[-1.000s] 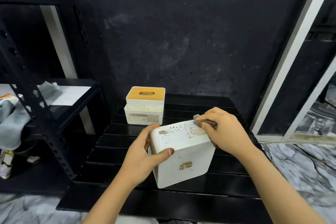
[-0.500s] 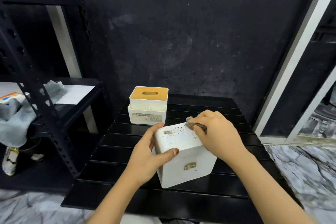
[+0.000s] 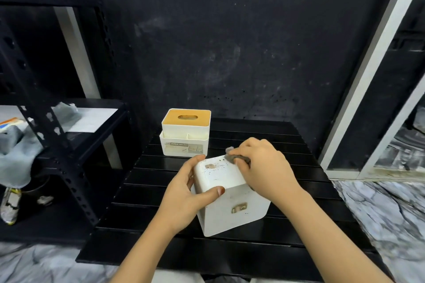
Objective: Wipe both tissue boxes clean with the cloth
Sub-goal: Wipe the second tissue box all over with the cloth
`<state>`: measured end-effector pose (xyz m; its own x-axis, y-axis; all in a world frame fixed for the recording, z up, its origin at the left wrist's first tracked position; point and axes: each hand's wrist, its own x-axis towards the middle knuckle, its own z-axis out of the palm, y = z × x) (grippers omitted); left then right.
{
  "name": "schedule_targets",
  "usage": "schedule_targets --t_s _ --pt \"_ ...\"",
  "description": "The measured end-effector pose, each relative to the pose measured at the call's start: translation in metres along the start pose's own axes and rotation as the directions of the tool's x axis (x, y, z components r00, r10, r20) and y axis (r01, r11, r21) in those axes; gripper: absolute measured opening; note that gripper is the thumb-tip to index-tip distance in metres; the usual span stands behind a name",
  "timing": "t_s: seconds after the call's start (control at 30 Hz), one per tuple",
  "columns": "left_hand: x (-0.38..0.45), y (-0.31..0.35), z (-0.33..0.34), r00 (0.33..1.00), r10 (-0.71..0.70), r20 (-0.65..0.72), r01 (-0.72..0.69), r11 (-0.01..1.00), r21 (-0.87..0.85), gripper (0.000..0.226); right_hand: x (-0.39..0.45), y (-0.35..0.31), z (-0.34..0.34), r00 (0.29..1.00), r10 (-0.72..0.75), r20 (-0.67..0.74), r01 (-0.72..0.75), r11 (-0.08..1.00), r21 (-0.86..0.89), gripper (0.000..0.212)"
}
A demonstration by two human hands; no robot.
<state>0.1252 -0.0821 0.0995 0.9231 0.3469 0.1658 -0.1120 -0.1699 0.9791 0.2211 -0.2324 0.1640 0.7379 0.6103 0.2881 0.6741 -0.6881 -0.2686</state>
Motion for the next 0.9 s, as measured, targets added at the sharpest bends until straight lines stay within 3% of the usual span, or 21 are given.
schedule_targets --t_s 0.07,0.17,0.37,0.5,0.63,0.9 --pt "0.0 -0.001 0.001 1.0 -0.005 -0.008 0.005 1.0 -0.016 0.083 -0.009 0.0 0.0 0.998 -0.064 0.007 0.064 0.995 0.073 0.028" --pt "0.0 0.001 0.001 1.0 0.003 0.005 -0.003 1.0 -0.025 0.078 -0.018 0.013 -0.006 0.999 -0.042 0.016 0.04 0.99 0.136 0.026" --pt "0.001 0.002 -0.002 1.0 -0.003 0.026 0.004 1.0 -0.007 0.075 0.003 0.012 -0.008 0.998 0.067 -0.01 -0.067 0.997 -0.032 0.03" --pt "0.001 0.0 0.0 1.0 -0.01 0.002 0.01 1.0 0.014 0.079 -0.002 -0.005 0.0 0.999 -0.022 -0.025 0.02 0.998 -0.061 0.031" --pt "0.0 -0.001 0.001 1.0 -0.016 -0.02 0.016 1.0 -0.002 0.078 -0.023 -0.003 0.004 0.99 -0.109 -0.092 0.115 0.991 0.065 0.027" --pt "0.0 0.001 -0.002 1.0 -0.023 0.013 0.022 1.0 0.008 0.07 -0.022 0.05 -0.006 0.992 0.042 -0.116 -0.013 0.97 0.241 0.024"
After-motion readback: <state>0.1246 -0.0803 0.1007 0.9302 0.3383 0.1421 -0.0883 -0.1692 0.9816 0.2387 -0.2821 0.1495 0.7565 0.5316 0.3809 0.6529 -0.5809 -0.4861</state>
